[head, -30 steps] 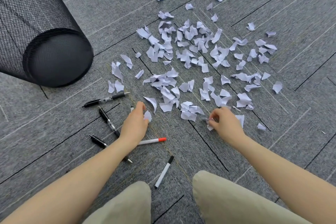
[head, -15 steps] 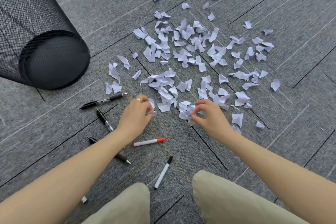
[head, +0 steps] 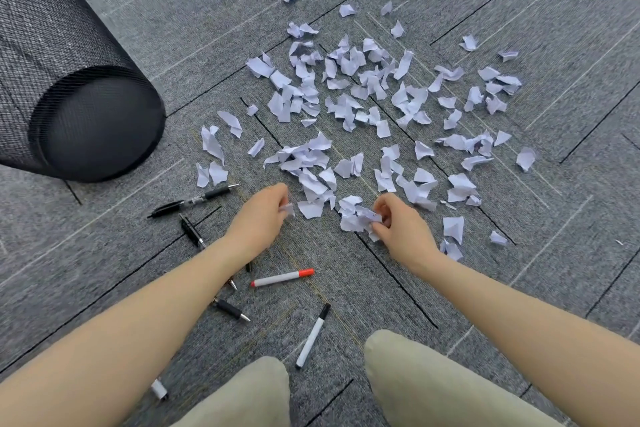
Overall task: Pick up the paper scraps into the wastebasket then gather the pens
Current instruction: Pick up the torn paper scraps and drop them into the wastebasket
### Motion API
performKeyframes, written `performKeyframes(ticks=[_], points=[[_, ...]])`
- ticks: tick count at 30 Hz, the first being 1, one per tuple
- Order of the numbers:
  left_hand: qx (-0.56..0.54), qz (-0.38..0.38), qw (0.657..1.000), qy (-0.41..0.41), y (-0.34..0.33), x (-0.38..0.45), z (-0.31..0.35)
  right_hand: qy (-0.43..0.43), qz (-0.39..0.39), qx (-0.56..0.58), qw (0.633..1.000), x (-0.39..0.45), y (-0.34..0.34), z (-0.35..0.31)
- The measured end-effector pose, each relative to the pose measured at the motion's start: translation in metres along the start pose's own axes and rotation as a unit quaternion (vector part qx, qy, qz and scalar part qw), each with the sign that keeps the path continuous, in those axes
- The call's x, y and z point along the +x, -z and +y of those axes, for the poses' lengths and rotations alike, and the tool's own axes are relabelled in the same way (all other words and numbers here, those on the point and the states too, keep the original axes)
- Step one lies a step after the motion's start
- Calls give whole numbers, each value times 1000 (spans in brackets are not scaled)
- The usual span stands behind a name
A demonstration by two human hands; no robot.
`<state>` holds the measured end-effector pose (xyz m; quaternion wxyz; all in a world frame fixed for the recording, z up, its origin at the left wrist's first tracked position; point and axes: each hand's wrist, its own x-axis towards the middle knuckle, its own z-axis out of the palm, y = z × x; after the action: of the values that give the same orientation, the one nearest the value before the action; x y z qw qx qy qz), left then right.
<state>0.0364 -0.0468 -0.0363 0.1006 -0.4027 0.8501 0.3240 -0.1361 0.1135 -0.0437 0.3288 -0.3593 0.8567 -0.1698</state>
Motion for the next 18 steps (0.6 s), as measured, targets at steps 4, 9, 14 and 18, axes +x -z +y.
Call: performKeyframes(ticks=[4,9,14,18], points=[[-88,-47,995,-2,2,1,22,-24,5,49,999,3,4,6],[-24,-35,998,-36,-10,9,43,-56,44,165,984,4,18,1],[33,-42,997,-47,-19,15,37,43,-7,30,999,8,12,-17],[24,-51,997,-50,-17,14,37,63,2,-106,992,2,-14,-20]])
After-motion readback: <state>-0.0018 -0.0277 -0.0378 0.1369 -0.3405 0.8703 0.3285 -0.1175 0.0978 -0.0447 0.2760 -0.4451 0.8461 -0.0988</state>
